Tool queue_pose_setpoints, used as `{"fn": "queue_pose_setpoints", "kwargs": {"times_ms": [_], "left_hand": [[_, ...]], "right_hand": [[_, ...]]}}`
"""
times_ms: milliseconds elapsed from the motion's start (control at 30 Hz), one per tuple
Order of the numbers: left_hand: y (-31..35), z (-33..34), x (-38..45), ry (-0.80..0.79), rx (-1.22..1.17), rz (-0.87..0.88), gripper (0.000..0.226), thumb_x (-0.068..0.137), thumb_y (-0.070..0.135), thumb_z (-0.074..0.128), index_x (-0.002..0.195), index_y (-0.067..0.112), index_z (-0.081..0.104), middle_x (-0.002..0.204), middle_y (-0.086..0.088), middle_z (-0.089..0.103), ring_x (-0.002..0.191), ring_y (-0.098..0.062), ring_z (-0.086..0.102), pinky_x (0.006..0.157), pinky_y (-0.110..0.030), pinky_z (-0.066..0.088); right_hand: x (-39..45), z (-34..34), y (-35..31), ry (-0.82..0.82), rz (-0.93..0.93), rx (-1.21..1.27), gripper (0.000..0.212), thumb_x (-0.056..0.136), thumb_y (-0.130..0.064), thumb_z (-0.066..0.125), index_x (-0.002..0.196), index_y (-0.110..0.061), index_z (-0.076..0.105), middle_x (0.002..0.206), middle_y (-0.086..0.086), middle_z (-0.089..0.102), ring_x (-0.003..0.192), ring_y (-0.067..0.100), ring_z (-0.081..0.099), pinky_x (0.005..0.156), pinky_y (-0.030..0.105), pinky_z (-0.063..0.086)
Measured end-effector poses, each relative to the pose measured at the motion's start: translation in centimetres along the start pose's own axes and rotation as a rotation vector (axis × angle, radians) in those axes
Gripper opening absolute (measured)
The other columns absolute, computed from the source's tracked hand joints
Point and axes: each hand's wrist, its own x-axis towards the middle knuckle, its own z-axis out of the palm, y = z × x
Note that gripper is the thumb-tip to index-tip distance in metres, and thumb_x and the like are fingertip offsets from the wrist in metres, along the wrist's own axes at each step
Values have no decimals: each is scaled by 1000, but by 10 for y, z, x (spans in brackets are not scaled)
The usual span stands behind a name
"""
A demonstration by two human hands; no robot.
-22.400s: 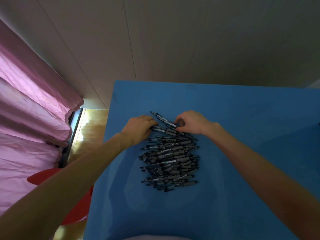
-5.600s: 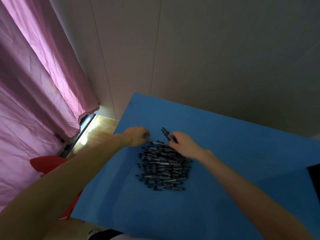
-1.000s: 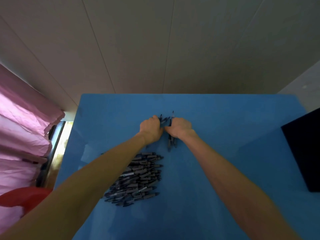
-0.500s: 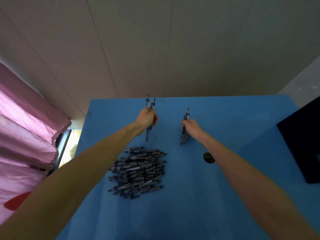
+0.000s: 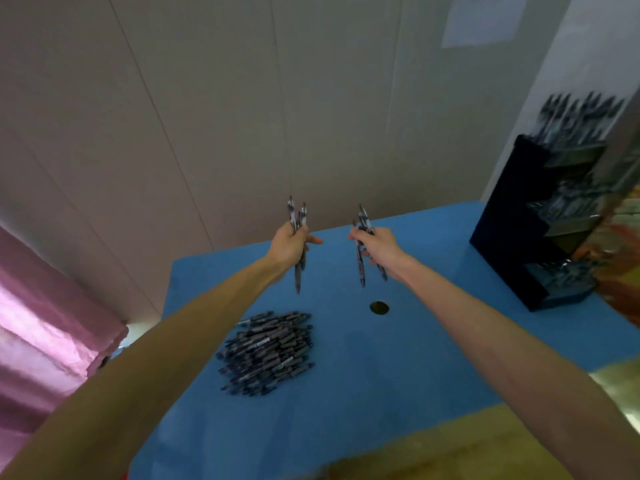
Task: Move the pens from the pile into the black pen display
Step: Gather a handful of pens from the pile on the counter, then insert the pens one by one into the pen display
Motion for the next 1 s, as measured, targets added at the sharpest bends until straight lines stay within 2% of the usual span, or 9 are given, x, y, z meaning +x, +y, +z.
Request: {"fn": "queue_pose_setpoints", "kwargs": {"times_ms": [133, 233, 300, 400, 533, 667, 767, 900, 1000], "left_hand": [[23, 19, -36, -16, 37, 65, 19, 111, 26, 39, 116, 14, 53, 104, 0, 68, 81, -17, 53, 83, -39, 45], [35, 42, -65, 45, 76, 125, 25, 110, 32, 40, 99, 18, 57, 92, -4, 62, 63, -17, 42, 63, -38, 39], [42, 61, -86, 64, 117, 135, 30, 110, 35, 40, 103, 14, 60, 79, -1, 52, 57, -17, 37, 58, -34, 34], [55, 92, -111, 17, 116, 152, 35, 107, 39, 46, 111, 10, 63, 81, -5, 53, 65, -22, 42, 63, -39, 37], [83, 132, -136, -30, 53, 154, 28, 106, 38, 49, 110, 17, 67, 88, -3, 60, 75, -21, 52, 76, -48, 46], [103, 175, -149, -27, 68, 160, 28, 106, 37, 49, 107, 16, 66, 63, -1, 39, 56, -20, 35, 58, -37, 31], [114, 211, -152, -50, 55, 126, 28, 105, 37, 49, 103, 13, 62, 63, -1, 37, 56, -19, 33, 57, -35, 31], [127, 268, -150, -18, 4, 81, 28, 107, 34, 45, 110, 12, 62, 69, -2, 43, 61, -18, 40, 59, -33, 36], [138, 317, -141, 33, -32, 66, 28, 107, 32, 44, 109, 7, 58, 74, -4, 46, 66, -20, 43, 62, -35, 38]], "right_hand": [[-53, -40, 8, 103, -13, -68, 25, 91, -29, 68, 75, -13, 57, 53, -3, 35, 48, 16, 31, 46, 27, 24], [-92, -75, 21, 175, -12, -109, 24, 93, -28, 68, 78, -11, 61, 55, -1, 37, 47, 15, 31, 47, 29, 25], [-118, -101, 30, 215, -39, -121, 19, 92, -27, 69, 78, -14, 66, 63, 4, 45, 50, 15, 33, 48, 30, 27], [-153, -142, 35, 290, -78, -128, 17, 88, -26, 70, 73, -19, 71, 65, 6, 48, 54, 19, 33, 53, 36, 28], [-189, -192, 30, 394, -154, -154, 23, 94, -24, 69, 72, -18, 73, 59, 0, 54, 53, 19, 38, 57, 37, 33], [-216, -239, 31, 475, -221, -158, 23, 97, -28, 67, 79, -16, 74, 71, 11, 65, 60, 21, 50, 60, 38, 42], [-231, -278, 41, 513, -230, -173, 21, 97, -29, 68, 81, -16, 73, 68, 4, 63, 63, 23, 57, 62, 37, 44], [-240, -339, 75, 581, -181, -180, 23, 97, -30, 67, 82, -14, 74, 62, 0, 58, 55, 15, 48, 51, 29, 32], [-241, -394, 102, 575, -160, -158, 17, 96, -29, 68, 82, -22, 74, 59, -10, 57, 56, 14, 50, 53, 27, 35]]}}
